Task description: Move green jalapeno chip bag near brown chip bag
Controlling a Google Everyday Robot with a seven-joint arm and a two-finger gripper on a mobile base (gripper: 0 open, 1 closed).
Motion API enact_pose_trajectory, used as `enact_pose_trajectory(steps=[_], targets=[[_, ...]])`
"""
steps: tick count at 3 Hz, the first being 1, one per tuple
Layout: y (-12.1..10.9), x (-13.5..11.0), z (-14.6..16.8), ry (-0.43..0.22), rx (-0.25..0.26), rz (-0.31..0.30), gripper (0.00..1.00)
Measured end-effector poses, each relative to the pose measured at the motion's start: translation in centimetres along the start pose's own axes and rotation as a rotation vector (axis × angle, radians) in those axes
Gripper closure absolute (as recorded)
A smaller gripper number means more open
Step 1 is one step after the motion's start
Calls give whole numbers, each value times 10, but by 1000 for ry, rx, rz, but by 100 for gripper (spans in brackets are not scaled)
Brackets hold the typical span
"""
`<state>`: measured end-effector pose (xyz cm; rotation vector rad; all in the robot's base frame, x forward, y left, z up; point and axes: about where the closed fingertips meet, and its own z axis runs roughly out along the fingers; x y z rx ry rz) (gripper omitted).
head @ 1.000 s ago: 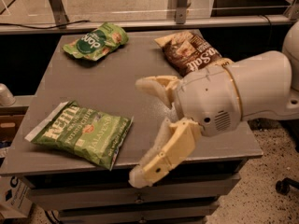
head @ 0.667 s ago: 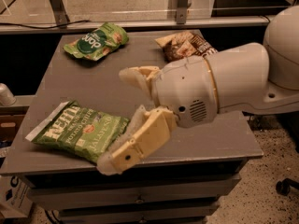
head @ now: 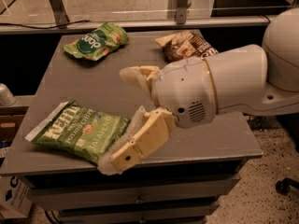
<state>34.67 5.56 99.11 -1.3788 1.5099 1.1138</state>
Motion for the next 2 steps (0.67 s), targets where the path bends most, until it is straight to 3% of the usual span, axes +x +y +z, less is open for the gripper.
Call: enact_pose_trajectory(steps=[1, 2], targets=[[-22, 26, 6, -29, 28, -28, 0], [-52, 50, 14, -58, 66, -122, 0]])
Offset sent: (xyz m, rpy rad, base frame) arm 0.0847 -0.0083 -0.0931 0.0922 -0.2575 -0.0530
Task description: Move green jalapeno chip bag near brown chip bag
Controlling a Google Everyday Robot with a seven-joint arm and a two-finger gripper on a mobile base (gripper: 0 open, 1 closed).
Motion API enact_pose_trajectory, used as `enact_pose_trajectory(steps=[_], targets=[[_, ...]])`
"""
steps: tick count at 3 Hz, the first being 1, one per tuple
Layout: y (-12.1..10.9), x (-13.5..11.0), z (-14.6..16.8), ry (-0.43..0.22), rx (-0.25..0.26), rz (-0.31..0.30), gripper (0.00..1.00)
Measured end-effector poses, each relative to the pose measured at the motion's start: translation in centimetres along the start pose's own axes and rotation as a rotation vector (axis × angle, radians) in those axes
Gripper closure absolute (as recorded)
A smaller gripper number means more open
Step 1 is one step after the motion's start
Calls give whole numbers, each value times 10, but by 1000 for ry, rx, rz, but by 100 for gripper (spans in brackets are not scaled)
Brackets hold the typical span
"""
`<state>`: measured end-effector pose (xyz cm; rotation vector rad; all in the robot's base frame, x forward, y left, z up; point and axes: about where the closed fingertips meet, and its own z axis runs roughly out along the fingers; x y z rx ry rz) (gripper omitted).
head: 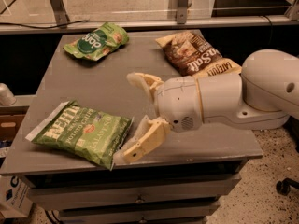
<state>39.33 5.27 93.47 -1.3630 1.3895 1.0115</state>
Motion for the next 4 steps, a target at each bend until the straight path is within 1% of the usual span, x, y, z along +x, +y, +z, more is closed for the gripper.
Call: enact_pose_trajectory(steps=[1, 2, 3, 4], targets=[[-19, 18, 8, -4, 25, -65, 0], [-26, 33, 18, 28, 42, -103, 0], [-22, 44, 35, 61, 41, -109, 0], [-17, 59, 52, 99, 39, -85, 0]])
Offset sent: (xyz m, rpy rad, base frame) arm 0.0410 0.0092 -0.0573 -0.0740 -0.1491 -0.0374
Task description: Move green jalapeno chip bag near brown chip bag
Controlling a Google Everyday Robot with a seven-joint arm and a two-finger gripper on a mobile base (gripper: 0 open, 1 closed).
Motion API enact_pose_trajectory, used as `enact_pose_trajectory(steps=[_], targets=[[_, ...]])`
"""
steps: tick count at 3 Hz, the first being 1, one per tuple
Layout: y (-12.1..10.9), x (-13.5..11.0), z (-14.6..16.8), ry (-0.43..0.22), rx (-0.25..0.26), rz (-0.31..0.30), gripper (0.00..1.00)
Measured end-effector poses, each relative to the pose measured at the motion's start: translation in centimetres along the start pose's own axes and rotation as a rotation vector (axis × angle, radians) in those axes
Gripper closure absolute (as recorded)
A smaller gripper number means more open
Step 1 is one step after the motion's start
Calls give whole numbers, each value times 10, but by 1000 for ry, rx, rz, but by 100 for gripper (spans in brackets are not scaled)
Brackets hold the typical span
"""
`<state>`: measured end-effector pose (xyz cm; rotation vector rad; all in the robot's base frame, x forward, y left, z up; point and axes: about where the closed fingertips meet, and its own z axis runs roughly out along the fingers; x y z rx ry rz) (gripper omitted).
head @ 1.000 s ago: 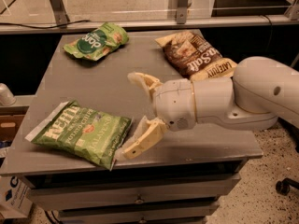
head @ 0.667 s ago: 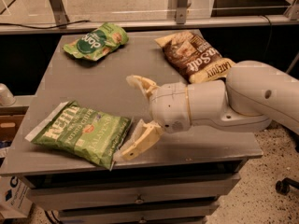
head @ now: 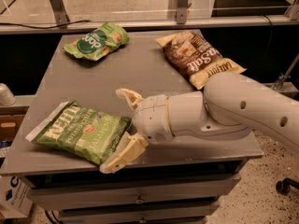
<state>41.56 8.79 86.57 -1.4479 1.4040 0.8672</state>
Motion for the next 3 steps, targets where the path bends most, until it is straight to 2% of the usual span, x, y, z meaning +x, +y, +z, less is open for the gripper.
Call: enact_pose_trajectory(steps=[1, 2, 3], targets=[[2, 18, 11, 35, 4, 44, 0], [1, 30, 12, 52, 19, 85, 19], [2, 33, 10, 50, 36, 110, 42]])
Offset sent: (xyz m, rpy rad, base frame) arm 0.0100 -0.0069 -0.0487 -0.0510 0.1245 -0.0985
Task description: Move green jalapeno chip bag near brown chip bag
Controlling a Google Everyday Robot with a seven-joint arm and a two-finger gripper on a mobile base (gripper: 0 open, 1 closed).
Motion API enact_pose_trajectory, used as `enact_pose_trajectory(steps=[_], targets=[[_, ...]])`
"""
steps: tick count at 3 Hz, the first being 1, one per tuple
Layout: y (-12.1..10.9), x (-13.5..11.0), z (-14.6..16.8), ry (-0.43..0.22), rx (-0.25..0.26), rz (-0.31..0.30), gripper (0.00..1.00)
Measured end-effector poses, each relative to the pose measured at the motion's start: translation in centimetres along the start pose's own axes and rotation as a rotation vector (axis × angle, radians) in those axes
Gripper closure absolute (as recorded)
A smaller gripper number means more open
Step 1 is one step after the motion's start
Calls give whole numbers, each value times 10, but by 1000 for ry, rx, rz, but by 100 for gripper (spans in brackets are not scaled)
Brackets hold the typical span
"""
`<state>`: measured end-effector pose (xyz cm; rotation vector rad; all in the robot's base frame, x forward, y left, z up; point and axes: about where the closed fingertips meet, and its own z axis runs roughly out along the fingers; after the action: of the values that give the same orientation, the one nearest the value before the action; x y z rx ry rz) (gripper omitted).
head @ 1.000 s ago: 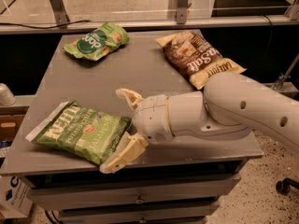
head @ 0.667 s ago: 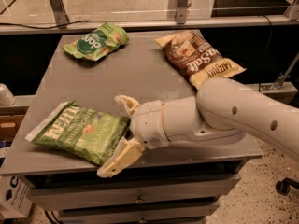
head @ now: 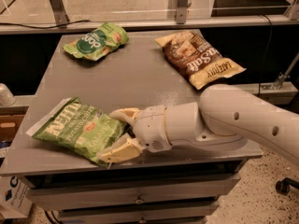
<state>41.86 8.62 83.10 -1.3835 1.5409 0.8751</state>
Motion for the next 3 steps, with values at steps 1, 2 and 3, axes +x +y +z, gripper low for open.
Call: enact_pose_trajectory(steps=[1, 2, 3], targets=[[3, 1, -5, -3, 22, 16, 64], [5, 0, -11, -2, 40, 28, 88], [4, -11, -19, 0, 55, 14, 100]])
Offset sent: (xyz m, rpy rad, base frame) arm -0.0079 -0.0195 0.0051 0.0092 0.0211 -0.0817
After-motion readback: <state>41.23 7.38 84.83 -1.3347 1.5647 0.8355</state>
